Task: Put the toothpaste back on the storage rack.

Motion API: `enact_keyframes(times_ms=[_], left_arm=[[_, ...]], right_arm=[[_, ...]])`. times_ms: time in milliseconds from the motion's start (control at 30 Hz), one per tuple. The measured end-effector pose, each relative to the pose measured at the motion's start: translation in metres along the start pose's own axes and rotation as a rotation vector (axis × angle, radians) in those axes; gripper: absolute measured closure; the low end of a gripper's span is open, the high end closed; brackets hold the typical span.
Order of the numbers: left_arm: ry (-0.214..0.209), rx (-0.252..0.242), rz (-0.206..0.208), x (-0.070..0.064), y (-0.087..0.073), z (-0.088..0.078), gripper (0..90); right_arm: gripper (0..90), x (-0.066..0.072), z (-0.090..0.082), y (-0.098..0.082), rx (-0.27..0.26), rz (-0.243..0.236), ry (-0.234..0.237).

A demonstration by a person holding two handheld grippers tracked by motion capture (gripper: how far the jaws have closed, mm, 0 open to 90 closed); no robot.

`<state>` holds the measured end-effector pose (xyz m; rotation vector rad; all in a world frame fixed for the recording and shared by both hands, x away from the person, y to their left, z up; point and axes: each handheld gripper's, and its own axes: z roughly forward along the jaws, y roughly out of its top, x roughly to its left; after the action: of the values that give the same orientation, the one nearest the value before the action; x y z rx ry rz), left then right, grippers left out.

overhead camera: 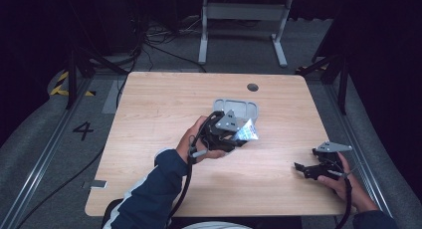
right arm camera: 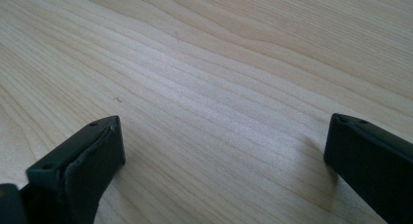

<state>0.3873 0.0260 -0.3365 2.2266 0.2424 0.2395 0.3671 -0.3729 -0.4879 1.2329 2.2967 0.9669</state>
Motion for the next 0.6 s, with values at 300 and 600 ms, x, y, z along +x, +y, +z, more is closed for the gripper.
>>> enact_keyframes(times_ms=[300,600], left_arm=[[0.035,-0.066,-0.030,0.009,-0.001,-0.011,65.4],[0.048,-0.116,-0.042,0.015,0.006,-0.016,65.4]], right_arm=[[1.4,0.000,0.000,0.000,0.001,-0.002,0.000],[1.5,0.000,0.000,0.000,0.000,-0.001,0.000]])
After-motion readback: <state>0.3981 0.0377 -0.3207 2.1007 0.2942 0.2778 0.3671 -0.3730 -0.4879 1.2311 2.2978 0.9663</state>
